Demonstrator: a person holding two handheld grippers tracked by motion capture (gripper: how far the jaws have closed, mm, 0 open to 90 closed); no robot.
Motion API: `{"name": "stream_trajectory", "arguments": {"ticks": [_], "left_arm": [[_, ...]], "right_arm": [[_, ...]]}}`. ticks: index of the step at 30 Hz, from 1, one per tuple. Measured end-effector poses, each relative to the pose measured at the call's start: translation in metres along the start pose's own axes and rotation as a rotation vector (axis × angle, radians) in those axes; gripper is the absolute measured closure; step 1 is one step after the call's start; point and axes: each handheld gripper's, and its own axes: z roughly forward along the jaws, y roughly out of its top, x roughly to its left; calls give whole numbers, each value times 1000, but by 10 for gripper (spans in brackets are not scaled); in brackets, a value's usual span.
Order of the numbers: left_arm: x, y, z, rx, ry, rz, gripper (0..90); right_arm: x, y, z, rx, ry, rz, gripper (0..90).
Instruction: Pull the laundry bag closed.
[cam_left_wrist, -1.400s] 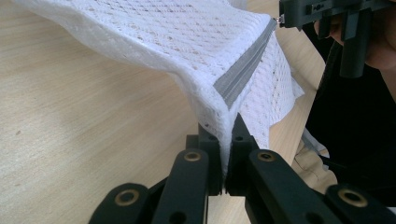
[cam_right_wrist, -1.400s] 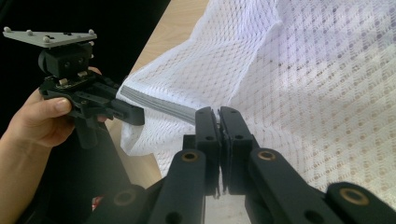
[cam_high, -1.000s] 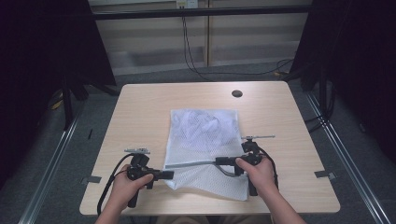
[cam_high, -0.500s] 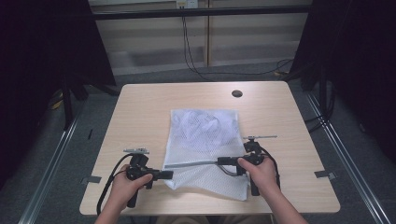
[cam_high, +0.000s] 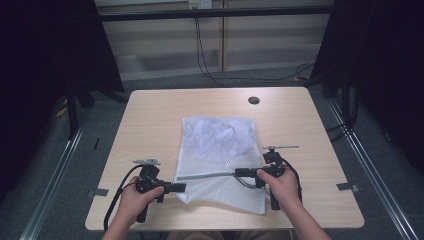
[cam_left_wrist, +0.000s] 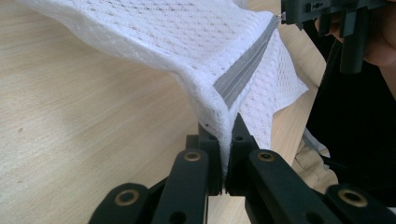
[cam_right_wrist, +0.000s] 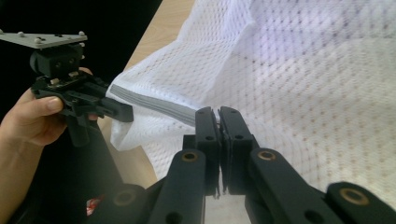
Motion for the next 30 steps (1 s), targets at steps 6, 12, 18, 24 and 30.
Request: {"name": "stream_trajectory", "arguments": {"ticks": [6, 12, 18, 24, 30], "left_arm": [[0, 0, 0, -2, -2, 1, 884], [-1, 0, 1, -2, -5, -8, 884], [0, 0, 1, -1, -8, -3, 884], [0, 0, 0, 0, -6, -4, 884], [0, 0, 0, -3, 1, -4, 884]], "right_arm": [[-1, 0, -4, -4, 0, 4, 868], [-1, 0, -5, -3, -1, 1, 868], [-5, 0, -9, -7, -9, 5, 868], [-7, -1, -12, -8, -18, 3, 868], [-9, -1, -17, -14, -26, 7, 868]]}}
